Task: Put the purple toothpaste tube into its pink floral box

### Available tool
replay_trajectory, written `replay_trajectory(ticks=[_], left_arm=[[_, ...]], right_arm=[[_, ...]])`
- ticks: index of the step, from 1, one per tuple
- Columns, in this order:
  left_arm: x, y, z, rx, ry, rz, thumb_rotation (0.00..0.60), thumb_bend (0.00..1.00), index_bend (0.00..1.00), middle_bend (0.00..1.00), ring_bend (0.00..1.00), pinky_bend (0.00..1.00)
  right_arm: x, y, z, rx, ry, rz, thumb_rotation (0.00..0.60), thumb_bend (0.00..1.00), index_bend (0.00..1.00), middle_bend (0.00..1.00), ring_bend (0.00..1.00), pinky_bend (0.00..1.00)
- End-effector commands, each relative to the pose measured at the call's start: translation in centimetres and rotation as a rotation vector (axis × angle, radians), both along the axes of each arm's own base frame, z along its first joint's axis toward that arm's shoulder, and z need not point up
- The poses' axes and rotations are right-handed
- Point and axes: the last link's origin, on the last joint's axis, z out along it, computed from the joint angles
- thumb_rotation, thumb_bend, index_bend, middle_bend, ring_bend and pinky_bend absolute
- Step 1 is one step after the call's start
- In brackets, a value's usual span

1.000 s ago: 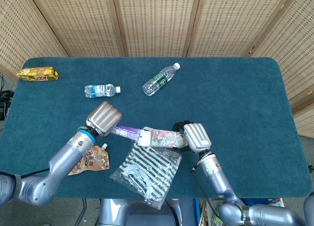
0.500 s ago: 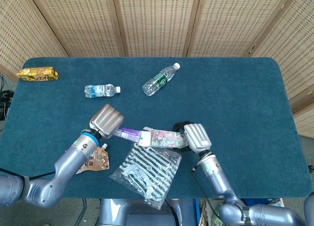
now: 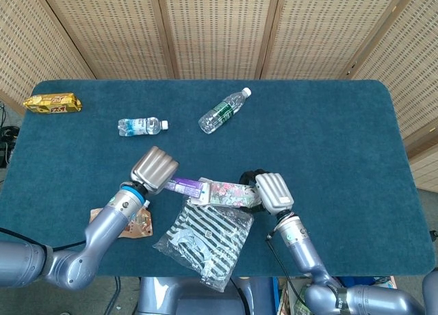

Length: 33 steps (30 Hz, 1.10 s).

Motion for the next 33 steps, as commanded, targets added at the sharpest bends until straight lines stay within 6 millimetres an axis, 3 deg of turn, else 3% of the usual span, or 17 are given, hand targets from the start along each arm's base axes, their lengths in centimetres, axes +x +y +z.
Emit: replay_trajectory(ticks=[1, 33], left_arm=[[0.3, -0.1, -0.3, 0.004, -0.01, -0.011, 0.6, 0.31, 0.83, 0.73, 0.65, 0.63], [2.7, -1.8, -4.1, 0.088, -0.143, -0.192, 0.6, 0.37, 0.84, 0.75, 0.68, 0.66]], right_arm=[[0.0, 0.0, 0.0, 0.0, -0.002, -0.001, 0.6, 0.11, 0.61, 0.54, 0.39, 0.46], [0.0, 0.0, 0.7, 0.016, -0.079, -0.039, 0.6, 0.11, 0.61, 0.54, 0.39, 0.46]])
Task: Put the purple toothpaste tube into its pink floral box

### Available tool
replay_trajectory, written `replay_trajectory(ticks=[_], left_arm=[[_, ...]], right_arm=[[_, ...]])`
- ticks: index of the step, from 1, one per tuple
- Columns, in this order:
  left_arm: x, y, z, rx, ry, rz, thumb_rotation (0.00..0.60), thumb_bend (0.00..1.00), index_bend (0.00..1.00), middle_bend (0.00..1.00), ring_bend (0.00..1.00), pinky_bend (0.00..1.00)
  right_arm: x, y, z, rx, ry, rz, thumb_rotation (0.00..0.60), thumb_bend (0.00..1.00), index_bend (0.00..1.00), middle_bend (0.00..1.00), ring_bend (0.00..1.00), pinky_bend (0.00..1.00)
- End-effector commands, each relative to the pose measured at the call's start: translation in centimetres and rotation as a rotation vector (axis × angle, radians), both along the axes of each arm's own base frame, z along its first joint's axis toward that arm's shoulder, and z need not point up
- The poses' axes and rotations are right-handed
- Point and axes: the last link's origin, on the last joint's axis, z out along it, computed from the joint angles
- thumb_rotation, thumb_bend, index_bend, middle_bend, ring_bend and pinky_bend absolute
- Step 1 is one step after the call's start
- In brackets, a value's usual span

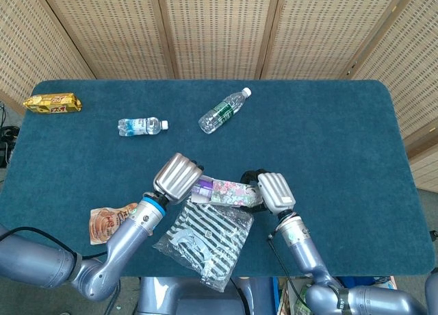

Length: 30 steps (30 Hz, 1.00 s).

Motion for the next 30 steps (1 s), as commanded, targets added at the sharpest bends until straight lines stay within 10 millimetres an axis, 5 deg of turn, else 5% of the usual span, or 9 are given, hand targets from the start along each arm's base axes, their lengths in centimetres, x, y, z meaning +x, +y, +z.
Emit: replay_trajectory(ticks=[1, 9, 15, 25, 30], left_arm=[[0.1, -0.1, -0.5, 0.022, -0.034, -0.036, 0.6, 0.37, 0.84, 0.75, 0.68, 0.66], [0.6, -0.3, -0.9, 0.057, -0.071, -0.124, 0.6, 0.37, 0.84, 0.74, 0.68, 0.66], [0.8, -0.7, -1.6, 0.068, -0.055, -0.176, 0.6, 0.37, 0.82, 0.54, 0.48, 0.54], [0.9, -0.5, -0.7, 0.104, 0.002, -0.207, 0.6, 0.37, 0.35, 0.08, 0.12, 0.23], [0.9, -0.3, -0.1, 0.13, 0.028, -0.218, 0.6, 0.36, 0.15, 0.0, 0.0, 0.09]], right_arm=[[0.1, -0.1, 0.3, 0.007, -0.027, -0.011, 0.6, 0.11, 0.61, 0.54, 0.39, 0.46], [0.5, -0.2, 1.0, 0.014, -0.097, -0.026, 0.6, 0.11, 0.62, 0.54, 0.39, 0.47], [0.7, -0.2, 1.3, 0.01, -0.108, -0.023, 0.6, 0.11, 0.62, 0.54, 0.39, 0.47], [0.3, -0.7, 2.1, -0.01, -0.193, -0.071, 0.6, 0.11, 0.62, 0.54, 0.39, 0.47], [0.0, -0.8, 2.5, -0.023, -0.22, -0.083, 0.6, 0.11, 0.62, 0.54, 0.39, 0.47]])
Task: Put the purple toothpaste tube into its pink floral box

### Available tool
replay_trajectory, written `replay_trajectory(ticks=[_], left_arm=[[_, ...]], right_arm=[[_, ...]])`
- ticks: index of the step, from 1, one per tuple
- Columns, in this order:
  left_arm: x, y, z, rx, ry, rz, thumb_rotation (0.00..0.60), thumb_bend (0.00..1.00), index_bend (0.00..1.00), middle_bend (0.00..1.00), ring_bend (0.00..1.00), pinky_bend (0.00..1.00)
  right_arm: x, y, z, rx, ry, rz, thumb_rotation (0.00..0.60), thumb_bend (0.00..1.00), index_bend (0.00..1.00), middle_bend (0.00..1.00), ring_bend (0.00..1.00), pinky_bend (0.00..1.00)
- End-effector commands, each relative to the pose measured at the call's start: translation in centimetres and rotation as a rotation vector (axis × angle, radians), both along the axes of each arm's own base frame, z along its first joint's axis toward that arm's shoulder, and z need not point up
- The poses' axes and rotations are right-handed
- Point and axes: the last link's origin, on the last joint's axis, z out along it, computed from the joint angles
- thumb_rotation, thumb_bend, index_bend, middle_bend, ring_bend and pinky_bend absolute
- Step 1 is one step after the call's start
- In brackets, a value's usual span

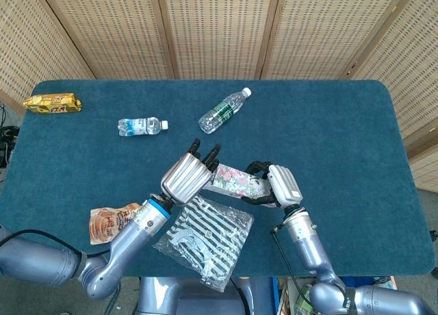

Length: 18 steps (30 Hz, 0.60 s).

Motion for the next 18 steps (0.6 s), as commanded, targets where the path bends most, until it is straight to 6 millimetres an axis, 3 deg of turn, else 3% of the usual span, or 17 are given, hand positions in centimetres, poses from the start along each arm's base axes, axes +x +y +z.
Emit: replay_trajectory(ticks=[1, 10, 14, 18], left_arm=[[0.1, 0.1, 0.4, 0.018, 0.003, -0.009, 0.6, 0.36, 0.13, 0.0, 0.0, 0.08], [0.7, 0.4, 1.7, 0.063, -0.04, -0.036, 0.6, 0.36, 0.04, 0.0, 0.0, 0.0], [0.8, 0.4, 2.8, 0.081, -0.081, -0.043, 0.6, 0.36, 0.03, 0.0, 0.0, 0.0], [-0.1, 0.2, 4.1, 0.08, -0.134, -0.011, 0.6, 0.36, 0.03, 0.0, 0.0, 0.0]], right_arm=[[-0.1, -0.1, 0.3, -0.013, -0.013, -0.008, 0.6, 0.11, 0.62, 0.54, 0.39, 0.47], [-1.0, -0.4, 1.4, -0.037, -0.179, -0.078, 0.6, 0.11, 0.62, 0.54, 0.39, 0.47], [-2.4, -0.5, 2.0, -0.057, -0.26, -0.129, 0.6, 0.11, 0.62, 0.54, 0.39, 0.47], [-4.7, -0.6, 2.5, -0.118, -0.19, -0.144, 0.6, 0.11, 0.62, 0.54, 0.39, 0.47]])
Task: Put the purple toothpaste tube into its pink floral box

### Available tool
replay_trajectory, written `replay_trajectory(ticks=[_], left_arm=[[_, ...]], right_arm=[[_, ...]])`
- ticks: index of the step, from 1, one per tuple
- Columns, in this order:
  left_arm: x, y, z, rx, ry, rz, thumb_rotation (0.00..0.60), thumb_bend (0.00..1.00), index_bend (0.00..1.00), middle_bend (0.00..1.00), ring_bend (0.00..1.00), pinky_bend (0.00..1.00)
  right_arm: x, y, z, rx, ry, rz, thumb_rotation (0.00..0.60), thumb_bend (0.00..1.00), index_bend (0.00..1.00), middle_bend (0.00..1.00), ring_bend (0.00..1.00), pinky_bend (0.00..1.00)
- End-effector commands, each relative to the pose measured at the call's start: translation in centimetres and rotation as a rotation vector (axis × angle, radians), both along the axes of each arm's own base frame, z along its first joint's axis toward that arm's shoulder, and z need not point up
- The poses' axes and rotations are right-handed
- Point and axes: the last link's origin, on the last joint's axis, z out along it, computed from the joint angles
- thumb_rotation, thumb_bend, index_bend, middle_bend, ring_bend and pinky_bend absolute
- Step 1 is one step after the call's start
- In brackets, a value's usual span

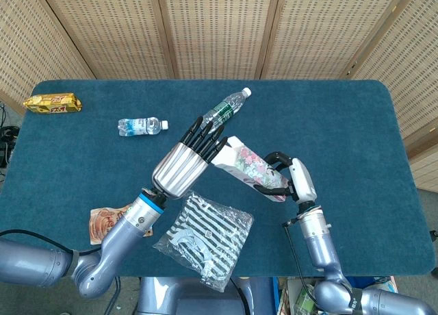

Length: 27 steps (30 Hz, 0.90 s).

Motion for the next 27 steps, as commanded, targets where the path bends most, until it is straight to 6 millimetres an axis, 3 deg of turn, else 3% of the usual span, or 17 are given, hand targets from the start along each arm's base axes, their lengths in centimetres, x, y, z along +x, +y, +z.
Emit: replay_trajectory(ticks=[1, 5, 14, 23, 27], left_arm=[[-1.1, -0.1, 1.2, -0.005, -0.044, 0.034, 0.6, 0.36, 0.03, 0.0, 0.0, 0.0], [-3.1, -0.4, 2.0, -0.023, -0.088, 0.093, 0.6, 0.36, 0.03, 0.0, 0.0, 0.0], [-9.7, -1.5, 3.5, -0.061, -0.205, 0.24, 0.6, 0.36, 0.03, 0.0, 0.0, 0.0], [-14.2, -4.2, 3.3, -0.076, -0.28, 0.234, 0.6, 0.36, 0.02, 0.0, 0.0, 0.0], [-15.3, -4.9, 3.3, -0.071, -0.298, 0.227, 0.6, 0.36, 0.02, 0.0, 0.0, 0.0]], right_arm=[[-2.5, 0.0, 0.7, -0.058, 0.1, -0.022, 0.6, 0.11, 0.62, 0.54, 0.39, 0.47], [-4.7, 0.3, 1.1, -0.097, 0.266, -0.026, 0.6, 0.11, 0.62, 0.54, 0.39, 0.47], [-10.5, 2.6, 1.3, -0.104, 0.611, -0.078, 0.6, 0.11, 0.62, 0.53, 0.39, 0.47], [-14.5, 4.3, 0.4, -0.025, 0.645, -0.175, 0.6, 0.11, 0.62, 0.48, 0.38, 0.46], [-15.8, 4.7, -0.3, 0.011, 0.649, -0.199, 0.6, 0.11, 0.57, 0.35, 0.26, 0.37]])
